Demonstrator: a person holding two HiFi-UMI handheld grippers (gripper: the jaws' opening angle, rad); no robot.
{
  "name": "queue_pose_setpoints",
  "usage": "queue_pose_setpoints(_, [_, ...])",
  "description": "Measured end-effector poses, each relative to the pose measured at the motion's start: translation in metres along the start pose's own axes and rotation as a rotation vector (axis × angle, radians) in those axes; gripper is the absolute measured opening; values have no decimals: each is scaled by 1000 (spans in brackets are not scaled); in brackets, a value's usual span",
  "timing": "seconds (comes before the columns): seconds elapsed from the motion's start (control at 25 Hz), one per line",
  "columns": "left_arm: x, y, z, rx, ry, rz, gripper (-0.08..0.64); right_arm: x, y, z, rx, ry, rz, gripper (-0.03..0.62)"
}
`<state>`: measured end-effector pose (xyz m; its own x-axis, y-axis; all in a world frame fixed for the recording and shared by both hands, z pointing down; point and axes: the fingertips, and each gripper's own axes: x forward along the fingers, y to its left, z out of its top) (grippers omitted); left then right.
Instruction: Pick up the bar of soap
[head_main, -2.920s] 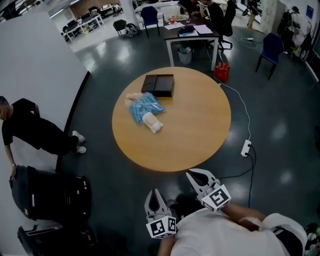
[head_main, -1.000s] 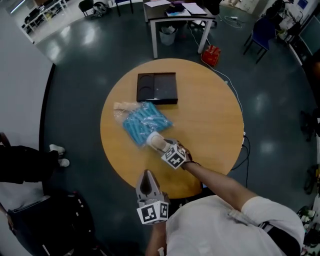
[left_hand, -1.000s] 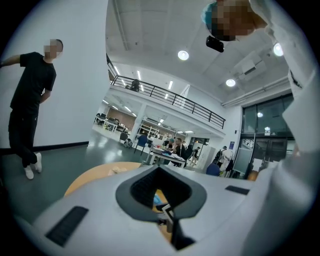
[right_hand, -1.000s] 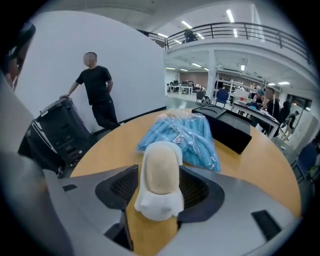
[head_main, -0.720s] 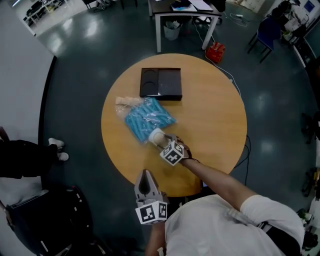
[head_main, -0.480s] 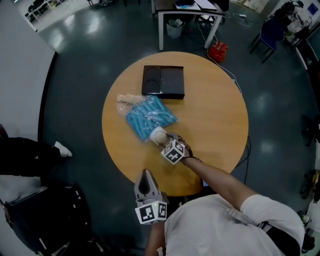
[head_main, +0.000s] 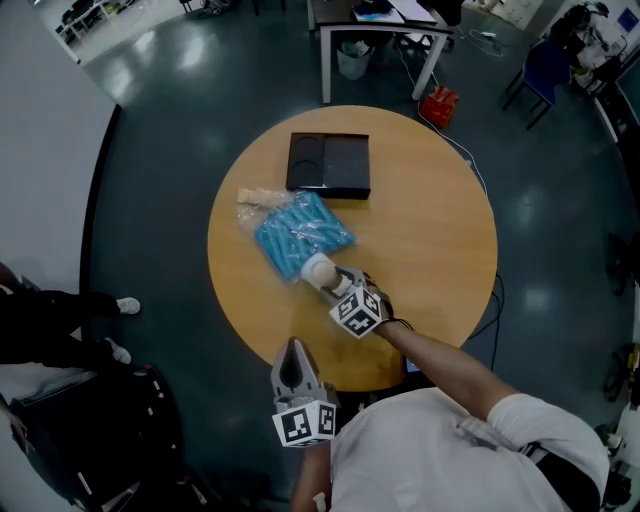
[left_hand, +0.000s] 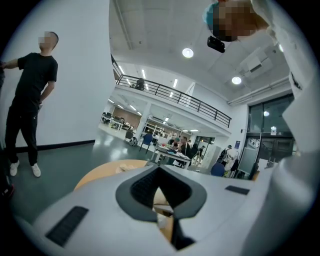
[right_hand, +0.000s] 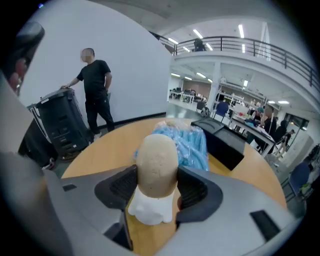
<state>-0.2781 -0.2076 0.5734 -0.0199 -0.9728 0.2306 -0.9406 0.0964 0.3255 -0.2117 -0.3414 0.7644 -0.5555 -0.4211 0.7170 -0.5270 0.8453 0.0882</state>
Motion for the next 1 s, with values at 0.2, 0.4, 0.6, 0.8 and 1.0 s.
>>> queue_pose_setpoints(0.2, [-1, -16, 8, 24, -23, -49, 5, -116, -2, 66, 59, -347, -24, 259])
queue_pose_setpoints(0.4, [-12, -42, 24, 52, -69, -95, 5, -258, 5, 105, 146, -721, -96, 259])
queue_pose_setpoints(0.6, [-20, -58, 20, 69, -84, -114, 5, -277, 8, 63, 295, -705, -102, 259])
queue_pose_setpoints(0.8, [-22, -62, 20, 72, -91, -119, 5, -278, 7, 58, 281, -711, -110, 259])
queue_pose_setpoints(1.0, [-27, -65, 22, 77, -94, -123, 5, -283, 11, 60, 271, -716, -111, 259])
